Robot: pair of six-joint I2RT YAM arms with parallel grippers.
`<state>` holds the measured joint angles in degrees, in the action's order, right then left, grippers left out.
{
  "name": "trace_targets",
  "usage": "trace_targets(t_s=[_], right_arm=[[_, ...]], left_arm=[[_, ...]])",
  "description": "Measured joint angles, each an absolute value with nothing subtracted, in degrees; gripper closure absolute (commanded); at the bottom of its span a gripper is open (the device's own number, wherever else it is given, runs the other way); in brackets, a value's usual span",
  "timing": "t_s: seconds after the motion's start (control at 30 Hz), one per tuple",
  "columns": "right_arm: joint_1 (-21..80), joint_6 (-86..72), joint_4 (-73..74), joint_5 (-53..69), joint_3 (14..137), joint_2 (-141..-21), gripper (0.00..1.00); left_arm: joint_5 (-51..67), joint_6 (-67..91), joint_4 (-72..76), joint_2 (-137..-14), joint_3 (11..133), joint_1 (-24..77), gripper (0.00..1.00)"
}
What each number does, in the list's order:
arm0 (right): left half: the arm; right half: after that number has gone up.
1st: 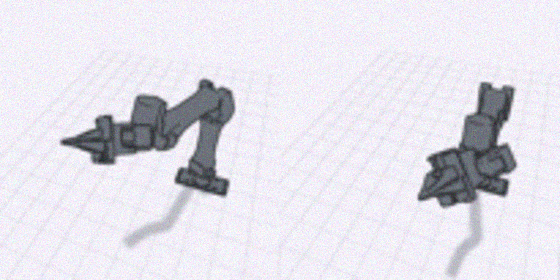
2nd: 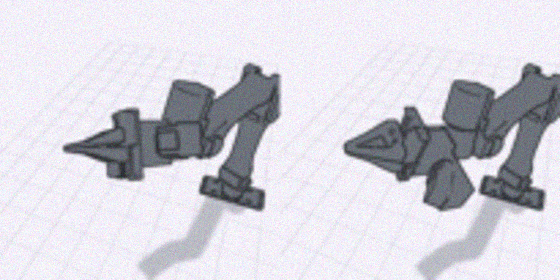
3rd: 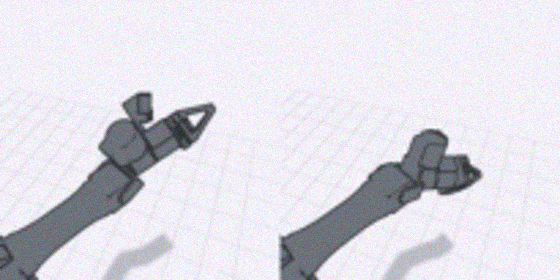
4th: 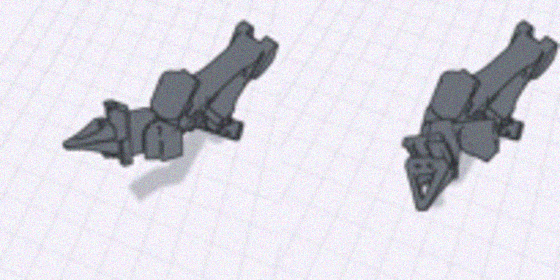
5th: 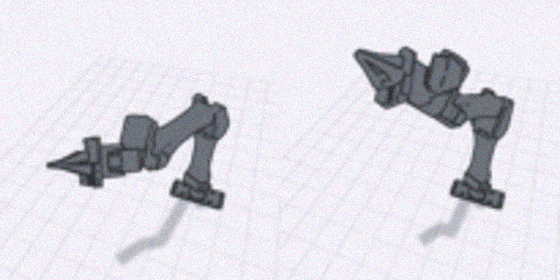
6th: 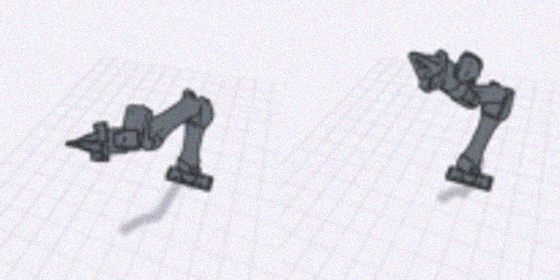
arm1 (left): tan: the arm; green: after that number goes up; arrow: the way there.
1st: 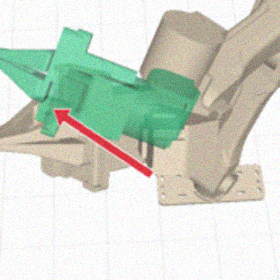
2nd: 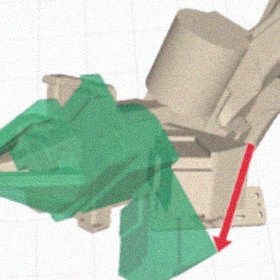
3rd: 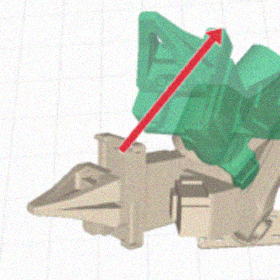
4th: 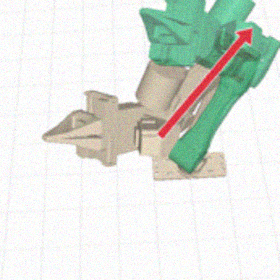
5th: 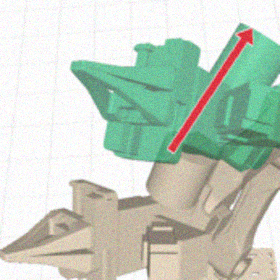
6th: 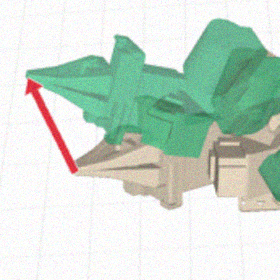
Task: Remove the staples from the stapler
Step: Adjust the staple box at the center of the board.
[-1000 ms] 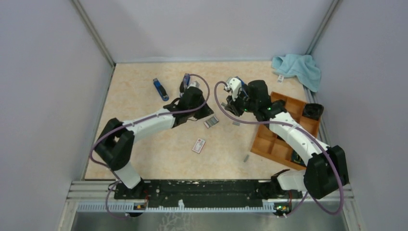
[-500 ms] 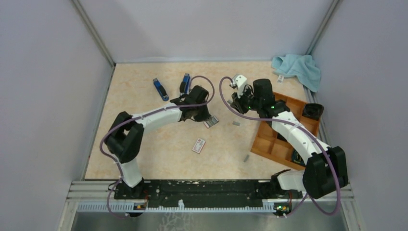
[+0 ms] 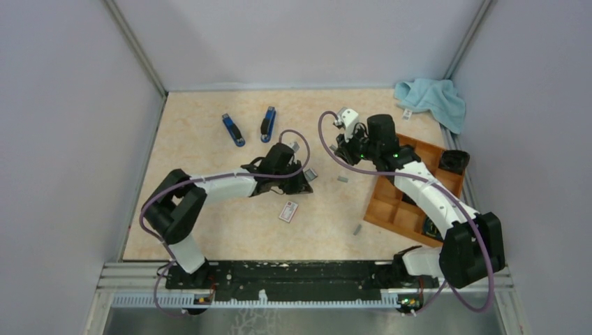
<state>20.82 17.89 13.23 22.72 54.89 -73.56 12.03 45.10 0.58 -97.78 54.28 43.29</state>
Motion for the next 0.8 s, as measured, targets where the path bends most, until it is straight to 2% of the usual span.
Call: trace_targets(t_s=[0.37,0.8], right_arm=[[20.8,17.9,13.1,22.7,54.9,-73.6,0.89],[20.8,17.9,13.1,22.7,54.9,-73.6,0.89]], left_arm=[[9.2,45.3,-0.2,-103.6,56.6,43.2,0.84],[5.0,44.0,-2.1,-104.7,57.6,40.4,0.84]])
